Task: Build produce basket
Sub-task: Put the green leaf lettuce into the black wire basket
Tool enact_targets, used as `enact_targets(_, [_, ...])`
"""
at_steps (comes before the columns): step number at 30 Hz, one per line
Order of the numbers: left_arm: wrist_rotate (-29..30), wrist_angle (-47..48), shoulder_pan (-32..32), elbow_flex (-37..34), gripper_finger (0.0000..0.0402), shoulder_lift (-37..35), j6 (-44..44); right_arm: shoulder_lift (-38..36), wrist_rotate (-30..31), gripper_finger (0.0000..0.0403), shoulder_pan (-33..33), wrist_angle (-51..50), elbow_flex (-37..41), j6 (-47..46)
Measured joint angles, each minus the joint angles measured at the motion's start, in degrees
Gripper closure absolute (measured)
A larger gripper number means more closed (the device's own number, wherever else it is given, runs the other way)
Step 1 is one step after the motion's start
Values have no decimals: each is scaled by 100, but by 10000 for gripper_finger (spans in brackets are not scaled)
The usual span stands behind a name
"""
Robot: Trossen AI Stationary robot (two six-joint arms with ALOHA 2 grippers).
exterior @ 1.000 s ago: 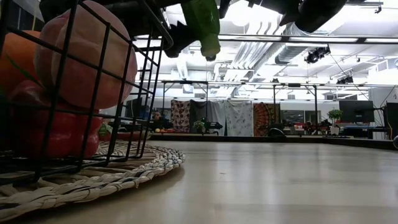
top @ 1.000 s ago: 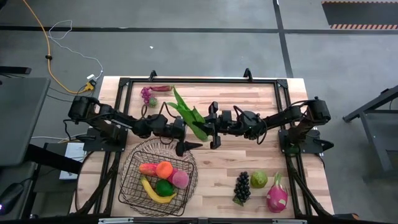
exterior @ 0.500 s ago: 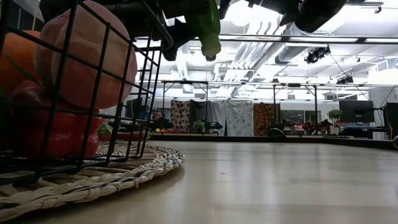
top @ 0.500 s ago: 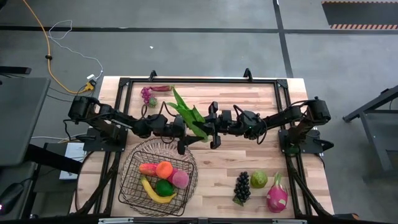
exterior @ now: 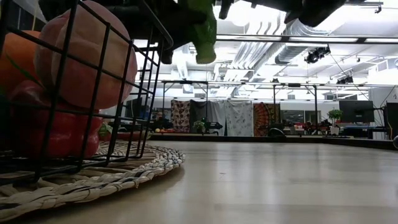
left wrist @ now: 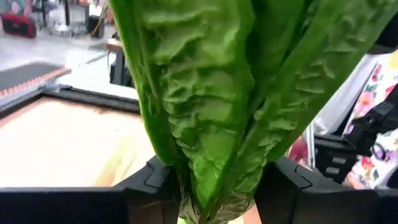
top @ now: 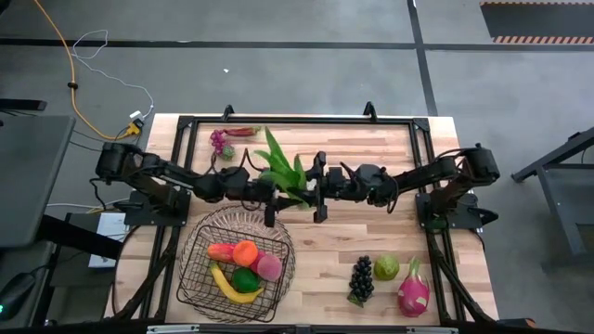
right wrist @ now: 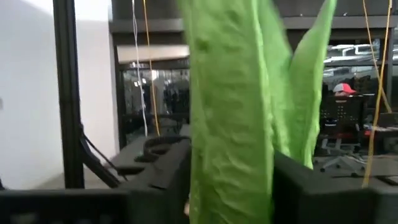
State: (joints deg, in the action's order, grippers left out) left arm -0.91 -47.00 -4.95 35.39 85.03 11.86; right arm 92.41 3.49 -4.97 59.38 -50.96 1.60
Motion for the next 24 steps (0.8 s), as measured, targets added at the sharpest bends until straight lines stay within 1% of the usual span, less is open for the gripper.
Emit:
enact_targets(3, [-9,446,-31,0,260,-402,-126,-288,0,188,0,-568,2,175])
enact_targets(5, [5,899,-28,3,260,-701,-194,-521,-1,160,0,-943,2,189])
enact_targets(9, [25,1623,-3,0,260,-1262,-301,-914,1,127,-27,-1620,7,214])
enact_targets(12, [258,2150,97,0,260,-1656,-414,-1124,150,120,-94,-2030,7,353])
enact_targets(18, [838,3166,473,0,259,-2401,-608,-1349,1162,119,-312,-2493,69,918])
enact_targets(22, [1121,4007,792,0,259,-2904,-523,-1622,1736,119,-326,-2432,505,1000])
enact_targets(24, [1169,4578,941,0,259,-3205,-120,-1855,2023,119,-259,-2379,828,939])
